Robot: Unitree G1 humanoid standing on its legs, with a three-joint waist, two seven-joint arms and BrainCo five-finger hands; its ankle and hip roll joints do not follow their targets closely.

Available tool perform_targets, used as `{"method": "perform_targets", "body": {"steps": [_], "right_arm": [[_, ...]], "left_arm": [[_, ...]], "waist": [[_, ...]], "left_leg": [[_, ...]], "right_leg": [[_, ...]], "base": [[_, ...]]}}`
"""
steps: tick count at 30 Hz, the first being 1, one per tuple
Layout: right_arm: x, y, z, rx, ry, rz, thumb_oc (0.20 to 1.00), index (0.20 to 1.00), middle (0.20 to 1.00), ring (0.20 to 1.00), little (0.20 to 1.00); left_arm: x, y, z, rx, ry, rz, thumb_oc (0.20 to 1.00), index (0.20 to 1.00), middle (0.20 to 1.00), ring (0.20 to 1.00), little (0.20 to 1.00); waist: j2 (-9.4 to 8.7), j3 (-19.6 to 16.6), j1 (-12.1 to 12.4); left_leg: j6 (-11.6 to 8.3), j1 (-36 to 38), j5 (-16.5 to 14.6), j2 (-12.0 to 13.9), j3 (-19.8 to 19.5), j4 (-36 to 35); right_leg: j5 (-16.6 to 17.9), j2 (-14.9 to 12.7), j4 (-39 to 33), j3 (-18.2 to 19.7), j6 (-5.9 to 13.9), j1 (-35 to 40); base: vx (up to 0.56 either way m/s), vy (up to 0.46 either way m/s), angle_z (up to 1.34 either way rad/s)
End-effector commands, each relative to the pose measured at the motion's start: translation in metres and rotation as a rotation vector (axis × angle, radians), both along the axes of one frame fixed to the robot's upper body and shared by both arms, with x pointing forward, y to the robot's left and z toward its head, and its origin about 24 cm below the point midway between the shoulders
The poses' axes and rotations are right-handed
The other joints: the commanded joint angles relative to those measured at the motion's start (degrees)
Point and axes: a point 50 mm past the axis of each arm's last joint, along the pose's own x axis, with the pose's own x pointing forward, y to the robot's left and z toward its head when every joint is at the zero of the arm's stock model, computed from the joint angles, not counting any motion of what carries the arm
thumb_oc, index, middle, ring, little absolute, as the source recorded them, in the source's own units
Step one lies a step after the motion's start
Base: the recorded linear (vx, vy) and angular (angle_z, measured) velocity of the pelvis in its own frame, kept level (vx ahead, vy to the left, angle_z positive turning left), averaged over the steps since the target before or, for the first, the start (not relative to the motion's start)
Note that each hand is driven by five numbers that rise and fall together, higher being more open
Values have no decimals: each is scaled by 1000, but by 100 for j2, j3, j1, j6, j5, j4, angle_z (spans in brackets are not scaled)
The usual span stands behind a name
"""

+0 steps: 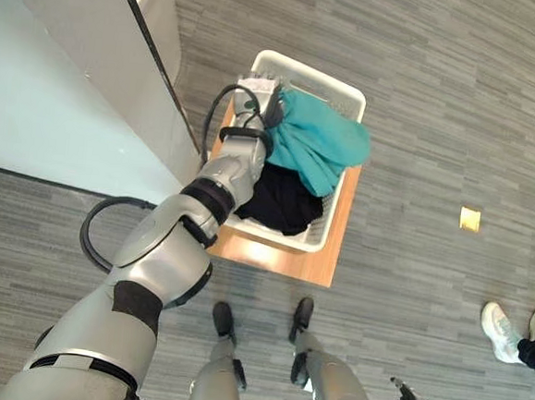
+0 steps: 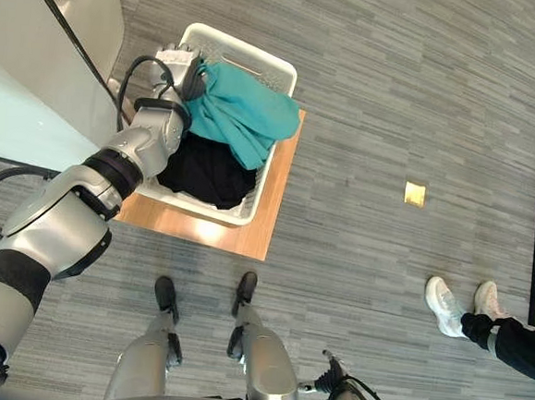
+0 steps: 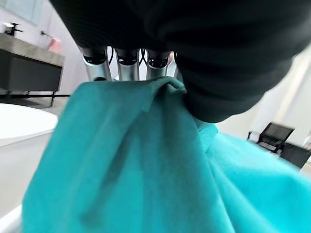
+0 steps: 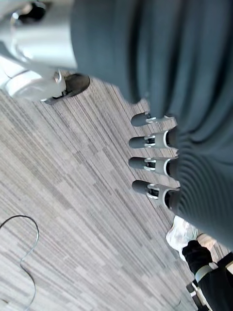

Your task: Pick up bed clothes into laundry basket.

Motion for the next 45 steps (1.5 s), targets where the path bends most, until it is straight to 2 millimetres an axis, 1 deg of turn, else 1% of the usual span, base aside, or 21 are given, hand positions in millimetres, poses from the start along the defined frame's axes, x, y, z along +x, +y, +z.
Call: {"method": "perform_targets", "body": {"steps": [1,5,11,12,13,18,23,25,28,29,30,32,33,34,36,37,38,39,40,44,45], "right_arm": [[0,1,1,15,-13,-10,1000,1000,1000,1000,1000],[2,1,2,17,-23,-1,1000,1000,1000,1000,1000],[0,-1,2,12,-23,-6,1000,1000,1000,1000,1000],[0,0,1,11,-25,-3,1000,1000,1000,1000,1000],[-1,1,1,12,-21,-6,1000,1000,1000,1000,1000],[-9,1,-2,29,-1,-52,1000,1000,1000,1000,1000],[-11,1,-2,37,-7,-92,1000,1000,1000,1000,1000],[1,7,2,79,-58,-119,1000,1000,1000,1000,1000],[50,11,26,135,-260,-150,1000,1000,1000,1000,1000],[98,-12,60,85,-447,-195,1000,1000,1000,1000,1000],[98,-12,60,85,-447,-194,1000,1000,1000,1000,1000],[143,-21,98,86,-618,-225,1000,1000,1000,1000,1000],[166,-37,131,96,-751,-258,1000,1000,1000,1000,1000],[175,-47,149,101,-812,-263,1000,1000,1000,1000,1000],[182,-59,170,110,-889,-264,1000,1000,1000,1000,1000],[182,-59,170,110,-889,-264,1000,1000,1000,1000,1000],[180,-76,211,166,-1070,-237,1000,1000,1000,1000,1000],[180,-76,211,166,-1070,-237,1000,1000,1000,1000,1000],[171,-78,228,216,-1156,-205,1000,1000,1000,1000,1000],[161,-40,259,394,-1290,-10,1000,1000,1000,1000,1000],[161,-40,258,394,-1289,-10,1000,1000,1000,1000,1000]], "left_arm": [[2,-14,36,0,-125,-13,200,200,200,200,200],[-5,-45,3,-57,-73,-119,200,200,200,200,200],[-16,-80,-17,-114,-27,-239,200,200,200,200,200],[-19,-85,-25,-124,-2,-257,316,316,316,316,316],[-24,-93,-38,-141,26,-285,1000,1000,1000,1000,1000],[-36,-105,-60,-252,80,-327,1000,1000,1000,1000,1000],[-37,-84,-77,-323,93,-273,1000,1000,1000,1000,1000],[-37,-70,-83,-427,91,-228,1000,1000,1000,1000,1000],[-45,-62,-78,-641,27,-256,1000,1000,1000,1000,1000],[-60,-58,-82,-943,58,-352,1000,1000,1000,1000,1000],[-60,-58,-81,-944,58,-351,1000,1000,1000,1000,1000],[-77,-57,-85,-1309,125,-486,1000,1000,1000,1000,1000],[-83,-48,-86,-1527,132,-548,1000,1000,1000,1000,1000],[-88,-40,-86,-1611,129,-585,1000,1000,1000,1000,1000],[-96,-32,-90,-1689,122,-628,1000,1000,1000,1000,1000],[-97,-32,-90,-1689,123,-628,1000,1000,1000,1000,1000],[-124,2,-100,-1788,104,-710,1000,1000,1000,1000,1000],[-124,2,-100,-1788,104,-711,1000,1000,1000,1000,1000],[-146,22,-103,-1812,107,-783,1000,1000,1000,1000,1000],[-179,49,-91,-1725,64,-864,1000,1000,1000,1000,1000],[-179,49,-91,-1725,65,-863,1000,1000,1000,1000,1000]], "waist": [[80,83,19],[75,129,76],[98,139,96],[116,144,108],[147,153,150],[257,63,175],[377,-215,202],[462,-394,225],[618,-596,308],[718,-711,399],[717,-721,392],[819,-824,531],[872,-897,608],[899,-945,653],[925,-1017,700],[923,-1030,697],[1009,-1124,880],[1003,-1147,875],[1073,-1188,1000],[1172,-1306,1264],[1166,-1329,1256]], "left_leg": [[-164,-276,-39,259,-316,24],[-173,-237,-61,253,-388,24],[-167,-159,-76,233,-401,24],[-164,-149,-75,233,-402,24],[-157,-109,-89,227,-399,24],[-157,17,-127,201,-402,24],[-158,242,-183,176,-389,24],[-152,388,-224,152,-403,24],[-142,552,-257,116,-437,24],[-142,610,-244,91,-467,24],[-140,593,-232,88,-471,24],[-141,690,-231,78,-515,24],[-147,741,-232,68,-529,24],[-149,772,-230,69,-540,24],[-156,816,-233,68,-554,24],[-153,797,-222,65,-557,24],[-176,934,-221,68,-616,24],[-171,897,-202,62,-621,24],[-184,950,-194,60,-698,24],[-189,1004,-140,41,-946,24],[-184,972,-120,35,-956,24]], "right_leg": [[-42,-383,69,-85,748,42],[-83,-387,69,-140,718,118],[-122,-362,69,-141,695,208],[-131,-359,69,-143,694,225],[-145,-359,69,-149,687,260],[-197,-369,69,-156,666,375],[-278,-358,69,-133,637,569],[-335,-361,69,-115,610,706],[-406,-387,69,-140,587,890],[-438,-399,69,-162,574,993],[-430,-402,69,-165,573,978],[-468,-404,69,-190,548,1100],[-489,-408,69,-202,542,1169],[-499,-405,69,-212,528,1221],[-516,-405,69,-223,513,1287],[-508,-409,69,-225,512,1269],[-602,-369,69,-269,477,1474],[-590,-375,69,-273,475,1441],[-665,-346,69,-320,449,1560],[-825,-258,69,-352,359,1750],[-813,-263,69,-362,358,1724]], "base": [[-10,-31,3],[11,-46,8],[7,-12,9],[0,0,0],[0,0,0],[6,-15,-5],[43,-28,-4],[72,-52,1],[72,-51,-2],[48,-40,5],[66,-43,5],[79,-33,12],[93,-40,14],[58,-29,7],[54,-18,13],[128,-86,19],[78,-72,23],[116,-126,10],[46,-86,18],[44,-90,36],[13,-13,32]]}}
